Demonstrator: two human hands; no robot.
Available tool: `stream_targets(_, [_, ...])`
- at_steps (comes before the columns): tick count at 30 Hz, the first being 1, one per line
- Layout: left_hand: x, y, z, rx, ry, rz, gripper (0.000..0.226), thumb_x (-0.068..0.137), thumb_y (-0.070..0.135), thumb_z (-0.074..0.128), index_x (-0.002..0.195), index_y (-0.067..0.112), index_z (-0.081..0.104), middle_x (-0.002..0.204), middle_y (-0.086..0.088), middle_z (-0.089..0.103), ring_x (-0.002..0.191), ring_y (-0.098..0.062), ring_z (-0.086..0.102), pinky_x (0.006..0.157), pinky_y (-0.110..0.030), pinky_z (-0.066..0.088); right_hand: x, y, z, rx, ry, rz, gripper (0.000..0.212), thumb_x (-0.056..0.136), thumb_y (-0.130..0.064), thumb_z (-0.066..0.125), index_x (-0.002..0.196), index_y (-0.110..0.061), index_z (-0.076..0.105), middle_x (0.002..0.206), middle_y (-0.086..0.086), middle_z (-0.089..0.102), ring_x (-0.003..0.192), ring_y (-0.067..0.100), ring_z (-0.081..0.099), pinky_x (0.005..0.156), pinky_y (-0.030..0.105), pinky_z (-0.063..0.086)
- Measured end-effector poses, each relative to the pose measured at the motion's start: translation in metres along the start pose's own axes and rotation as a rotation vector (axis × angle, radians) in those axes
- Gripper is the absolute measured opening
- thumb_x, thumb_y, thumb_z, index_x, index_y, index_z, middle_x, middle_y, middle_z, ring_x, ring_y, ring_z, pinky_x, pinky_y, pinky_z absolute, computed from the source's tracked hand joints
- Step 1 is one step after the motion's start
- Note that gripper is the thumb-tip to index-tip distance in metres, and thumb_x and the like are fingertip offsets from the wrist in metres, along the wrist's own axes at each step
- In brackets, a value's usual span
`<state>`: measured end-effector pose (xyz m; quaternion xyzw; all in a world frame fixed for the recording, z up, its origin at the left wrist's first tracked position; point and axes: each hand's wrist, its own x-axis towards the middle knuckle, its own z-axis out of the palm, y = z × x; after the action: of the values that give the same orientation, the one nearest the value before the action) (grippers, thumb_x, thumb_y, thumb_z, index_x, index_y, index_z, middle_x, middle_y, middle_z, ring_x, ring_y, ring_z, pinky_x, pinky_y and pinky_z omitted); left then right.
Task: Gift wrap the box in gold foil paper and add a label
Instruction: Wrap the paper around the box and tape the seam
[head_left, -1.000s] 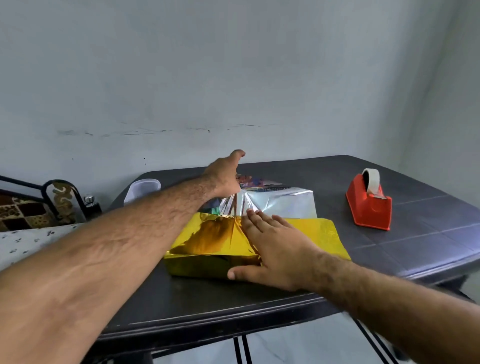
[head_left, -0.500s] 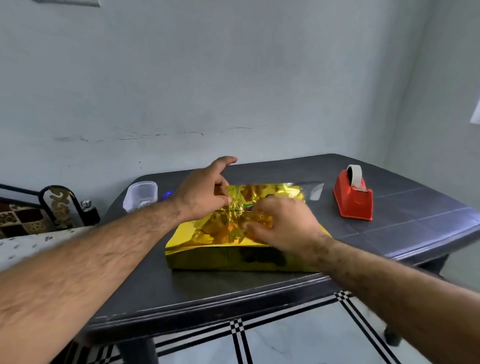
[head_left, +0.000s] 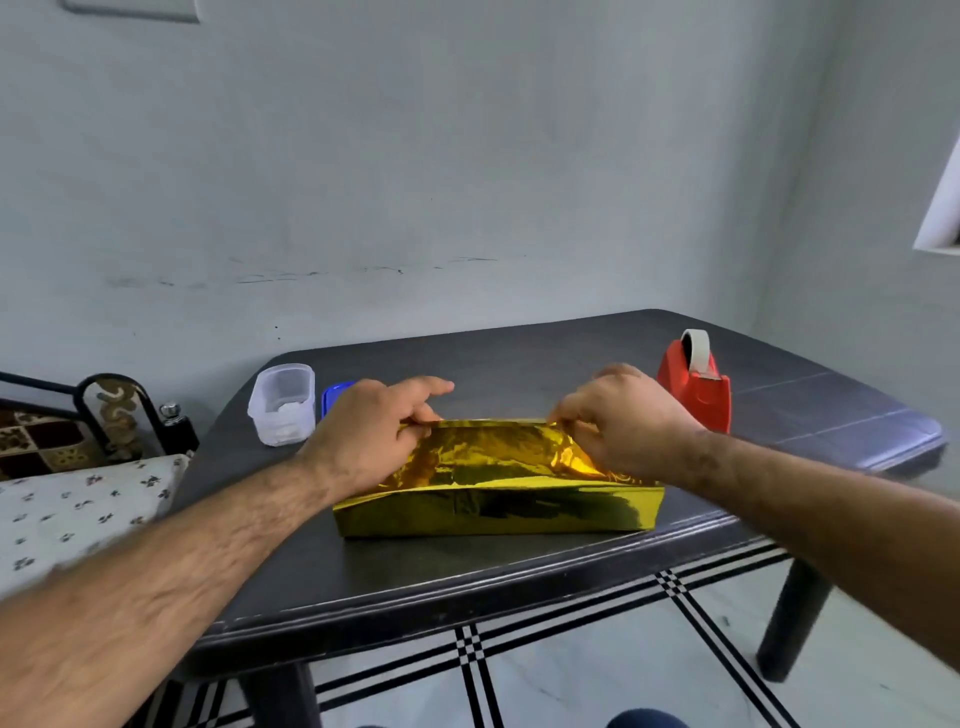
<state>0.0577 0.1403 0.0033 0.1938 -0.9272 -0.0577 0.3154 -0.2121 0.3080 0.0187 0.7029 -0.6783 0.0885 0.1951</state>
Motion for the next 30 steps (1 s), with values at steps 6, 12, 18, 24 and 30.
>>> stream_targets(6, [-0.014,-0.005,0.002,0.132,-0.045,0.046,0.053,0.092,0.009,0.068,0.135,0.039,0.068,0.086,0.016,0.074,0.084,-0.011,0.058,0.081,-0.030,0.055,-0.029,-0.004,0.005,-0.043,-0.121,-0.094,0.049,0.106,-0.042,0.026,0.133,-0.033,0.066,0.112,-0.012,0.078,0.102,0.012,0.071,0.122,0.044,0.034])
stream_targets(12, [-0.026,0.004,0.004,0.160,-0.109,0.008,0.052,0.097,0.011,0.060,0.141,0.039,0.064,0.081,0.003,0.065,0.088,-0.016,0.054,0.079,-0.035,0.056,-0.037,-0.015,-0.008,0.003,-0.237,-0.051,0.107,0.082,-0.099,0.019,0.161,-0.029,0.039,0.155,-0.010,0.055,0.141,0.011,0.051,0.128,0.042,0.022])
stream_targets(18, [-0.029,0.008,0.004,0.197,-0.112,0.019,0.050,0.101,0.012,0.057,0.143,0.039,0.062,0.089,0.001,0.066,0.103,-0.027,0.062,0.089,-0.038,0.056,-0.020,-0.039,0.004,-0.027,-0.274,-0.071,0.082,0.092,-0.082,0.046,0.156,-0.032,0.046,0.163,-0.012,0.047,0.147,0.010,0.045,0.127,0.043,0.024])
stream_targets(24, [-0.034,0.022,-0.004,0.299,-0.129,0.011,0.052,0.100,0.008,0.050,0.145,0.031,0.062,0.105,-0.001,0.079,0.104,-0.027,0.069,0.119,-0.035,0.035,-0.025,-0.049,0.007,-0.065,-0.292,-0.033,0.065,0.102,-0.063,0.050,0.159,-0.033,0.042,0.165,-0.012,0.044,0.149,0.009,0.043,0.128,0.043,0.023])
stream_targets(30, [-0.042,0.048,0.007,0.205,-0.217,0.119,0.079,0.092,0.061,0.058,0.160,0.025,0.041,0.137,0.003,0.067,0.128,-0.017,0.057,0.122,-0.027,0.020,-0.023,-0.057,0.011,-0.105,-0.253,0.000,0.059,0.095,-0.064,0.055,0.146,-0.036,0.055,0.145,-0.015,0.063,0.131,0.011,0.060,0.128,0.042,0.025])
